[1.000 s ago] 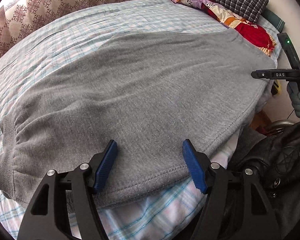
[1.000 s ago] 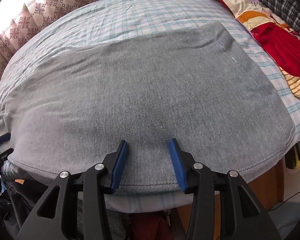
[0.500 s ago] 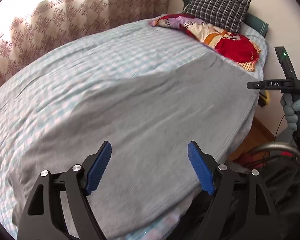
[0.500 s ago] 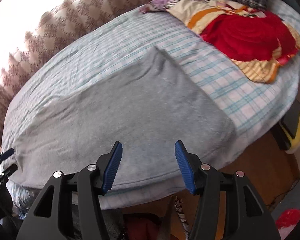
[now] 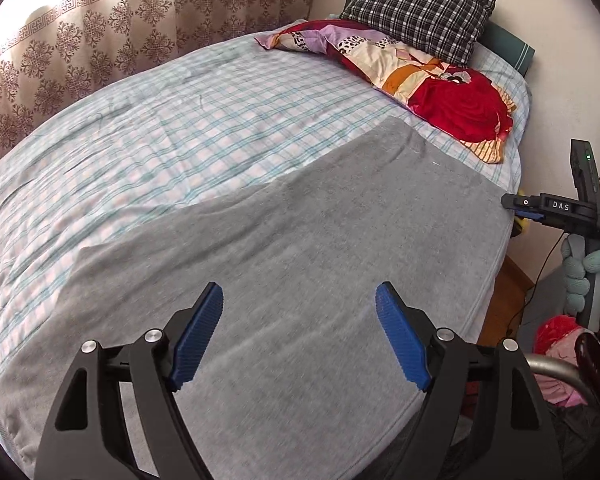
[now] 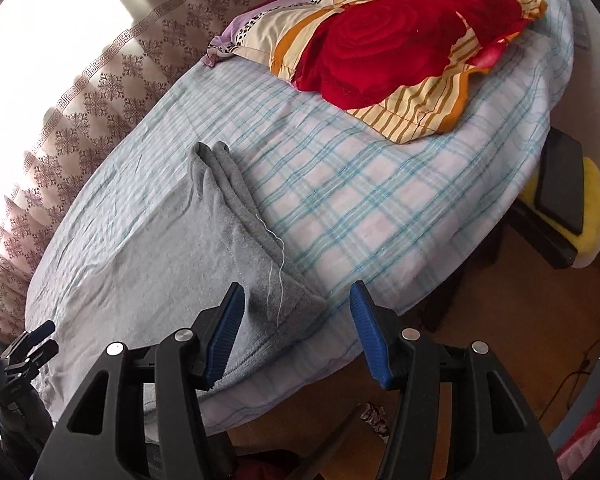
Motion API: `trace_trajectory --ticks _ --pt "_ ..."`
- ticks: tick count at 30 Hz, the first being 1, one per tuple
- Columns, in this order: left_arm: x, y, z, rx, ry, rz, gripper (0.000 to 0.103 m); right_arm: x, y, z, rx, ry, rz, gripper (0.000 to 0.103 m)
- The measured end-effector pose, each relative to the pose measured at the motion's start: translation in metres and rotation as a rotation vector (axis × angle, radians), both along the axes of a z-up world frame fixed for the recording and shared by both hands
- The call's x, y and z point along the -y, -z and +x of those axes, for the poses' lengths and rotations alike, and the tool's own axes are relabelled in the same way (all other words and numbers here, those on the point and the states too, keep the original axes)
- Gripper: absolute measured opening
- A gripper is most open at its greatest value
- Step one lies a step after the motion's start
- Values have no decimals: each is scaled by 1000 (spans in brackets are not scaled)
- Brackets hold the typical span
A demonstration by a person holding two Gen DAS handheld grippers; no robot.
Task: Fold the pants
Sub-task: 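Open the right gripper to release the cuff and withdraw both grippers, then grasp the folded cuff end of the grey sweatpants with the right gripper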
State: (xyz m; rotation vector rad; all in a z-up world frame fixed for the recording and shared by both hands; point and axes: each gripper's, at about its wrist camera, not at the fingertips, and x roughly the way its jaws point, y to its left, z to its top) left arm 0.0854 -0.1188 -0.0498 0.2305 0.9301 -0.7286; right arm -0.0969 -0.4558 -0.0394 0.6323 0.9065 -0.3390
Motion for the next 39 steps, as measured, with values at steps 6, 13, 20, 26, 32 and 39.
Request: trace_trajectory --ticks 6,13,20,26,32,39 --pt "30 16 8 -46 22 24 80 5 17 5 26 -8 78 57" --pt "51 30 19 -87 29 36 80 -10 21 14 28 -84 136 50" --pt "59 37 30 -126 20 32 80 -1 31 17 50 -55 221 38" --pt "63 39 39 -177 6 1 80 -12 13 21 75 -83 164 24" --pt "81 32 55 -262 -7 -66 80 -52 -22 30 46 -182 -141 23" --pt "124 4 63 -304 77 -143 86 -110 -43 42 20 -340 -481 22"
